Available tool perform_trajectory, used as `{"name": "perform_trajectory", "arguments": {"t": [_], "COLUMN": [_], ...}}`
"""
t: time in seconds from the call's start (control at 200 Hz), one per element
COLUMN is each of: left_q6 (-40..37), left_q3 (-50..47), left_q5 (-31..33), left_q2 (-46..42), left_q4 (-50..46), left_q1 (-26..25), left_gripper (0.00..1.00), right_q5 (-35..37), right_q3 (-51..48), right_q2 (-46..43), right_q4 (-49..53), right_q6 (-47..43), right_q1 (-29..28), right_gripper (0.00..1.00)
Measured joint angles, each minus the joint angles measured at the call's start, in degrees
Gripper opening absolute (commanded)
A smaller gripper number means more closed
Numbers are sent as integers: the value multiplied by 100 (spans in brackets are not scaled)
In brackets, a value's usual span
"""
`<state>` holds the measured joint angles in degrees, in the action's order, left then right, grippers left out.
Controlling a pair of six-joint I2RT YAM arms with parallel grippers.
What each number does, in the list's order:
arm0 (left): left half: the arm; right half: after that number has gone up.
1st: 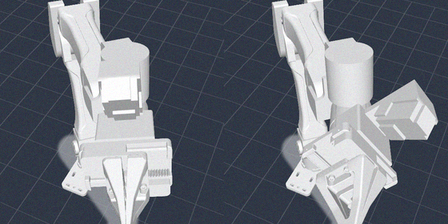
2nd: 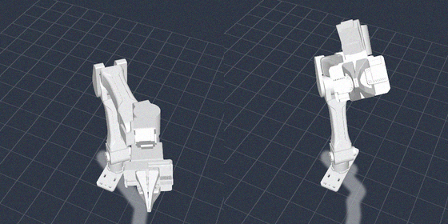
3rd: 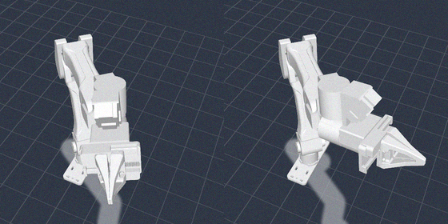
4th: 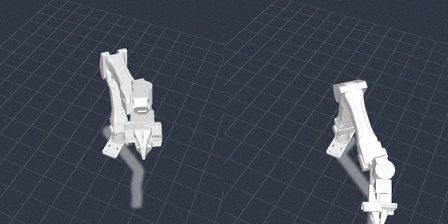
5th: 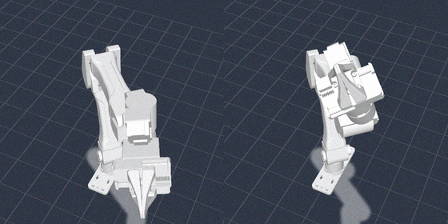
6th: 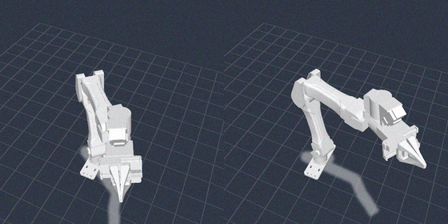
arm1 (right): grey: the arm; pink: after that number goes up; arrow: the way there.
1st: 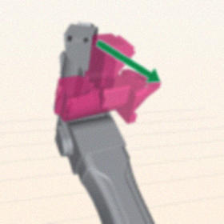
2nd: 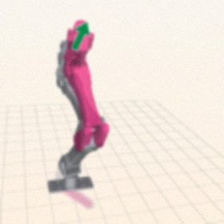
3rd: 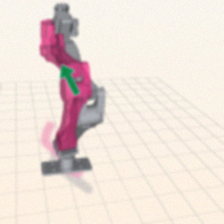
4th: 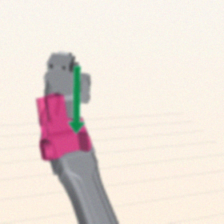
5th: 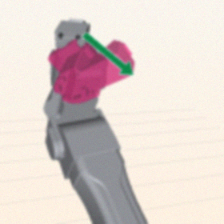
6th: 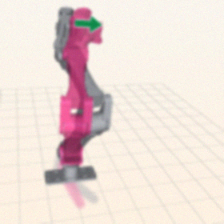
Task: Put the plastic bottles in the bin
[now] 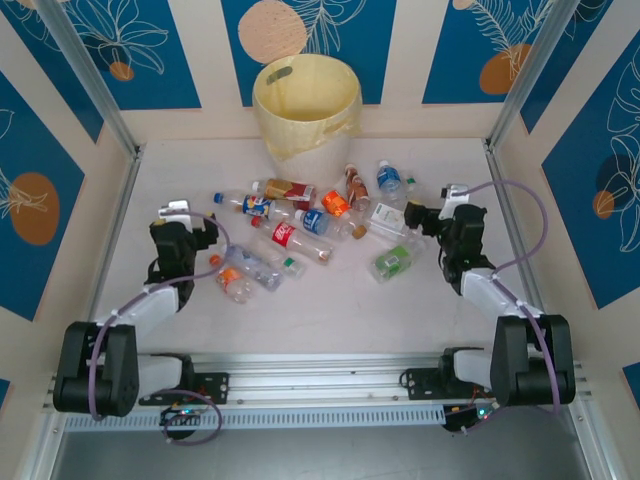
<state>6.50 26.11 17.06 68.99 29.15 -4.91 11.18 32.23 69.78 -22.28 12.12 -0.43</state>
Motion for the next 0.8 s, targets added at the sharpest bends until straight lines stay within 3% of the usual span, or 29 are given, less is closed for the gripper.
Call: {"name": "perform_trajectory", "arguments": {"t": [0.105, 0.275, 0.435, 0.62, 0.8], "left_q6": [516, 1410, 1882, 2138, 2243], "left_q3": [369, 938, 1038, 1038, 1038], "left_q5": [153, 356, 225, 96, 98], "left_q2": [-26, -26, -26, -26, -37], "left_q4": [-695, -1902, -2365, -2564, -2625], "left_q1": [0, 2, 2, 2, 2], "left_gripper": [100, 100, 100, 100, 100], "right_q5": [267, 385, 286, 251, 328], "right_q3": [350, 1167, 1298, 1268, 1563], "right_q2": [20, 271, 295, 470, 1432], "right_q4": [802, 2833, 4203, 4743, 5082], "right_q6": [468, 1971, 3143, 3985, 4319], "right_q1": [7, -20, -468, -1250, -1589], "right_gripper": [99, 99, 99, 99, 99]}}
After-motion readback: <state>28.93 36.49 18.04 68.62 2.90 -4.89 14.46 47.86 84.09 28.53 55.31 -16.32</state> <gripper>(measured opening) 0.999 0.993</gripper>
